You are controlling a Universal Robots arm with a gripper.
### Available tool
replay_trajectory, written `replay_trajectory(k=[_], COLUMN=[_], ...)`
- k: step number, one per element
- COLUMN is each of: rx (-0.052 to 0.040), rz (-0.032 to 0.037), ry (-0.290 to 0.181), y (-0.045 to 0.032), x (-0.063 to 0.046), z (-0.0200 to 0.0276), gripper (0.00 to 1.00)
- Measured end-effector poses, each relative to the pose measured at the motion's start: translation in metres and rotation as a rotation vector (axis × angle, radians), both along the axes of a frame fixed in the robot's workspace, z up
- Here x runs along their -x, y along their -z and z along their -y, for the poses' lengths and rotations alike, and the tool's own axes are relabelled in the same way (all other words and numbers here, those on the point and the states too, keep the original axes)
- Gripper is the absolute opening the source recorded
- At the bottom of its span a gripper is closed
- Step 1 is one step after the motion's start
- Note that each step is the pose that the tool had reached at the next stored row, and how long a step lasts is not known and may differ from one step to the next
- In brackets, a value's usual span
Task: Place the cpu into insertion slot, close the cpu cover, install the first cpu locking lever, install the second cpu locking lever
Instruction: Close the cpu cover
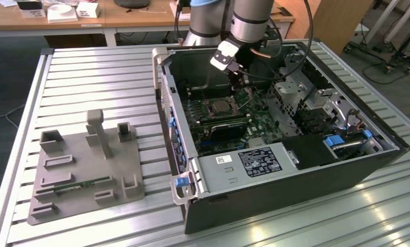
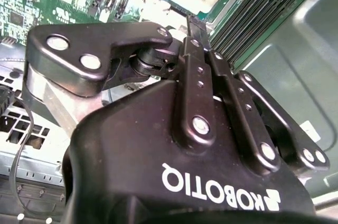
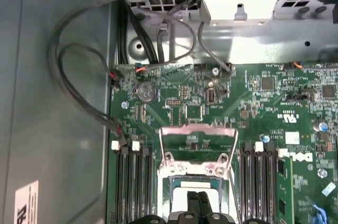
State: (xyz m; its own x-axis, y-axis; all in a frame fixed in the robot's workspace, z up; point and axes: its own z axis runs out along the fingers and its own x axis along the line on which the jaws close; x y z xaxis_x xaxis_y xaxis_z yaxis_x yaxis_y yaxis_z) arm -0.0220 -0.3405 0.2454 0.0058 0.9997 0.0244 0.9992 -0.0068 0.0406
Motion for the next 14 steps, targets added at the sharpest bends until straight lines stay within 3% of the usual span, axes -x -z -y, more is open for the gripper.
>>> replay_trajectory(k=[6, 14], rx=[0.0001, -0.0002], rz=[0.0, 0.0001], ry=[0.0, 0.0], y=[-0.0001, -0.0069], x=[-0.0048, -0.0049], z=[-0.0001, -0.0003], gripper=[0.11, 0.11])
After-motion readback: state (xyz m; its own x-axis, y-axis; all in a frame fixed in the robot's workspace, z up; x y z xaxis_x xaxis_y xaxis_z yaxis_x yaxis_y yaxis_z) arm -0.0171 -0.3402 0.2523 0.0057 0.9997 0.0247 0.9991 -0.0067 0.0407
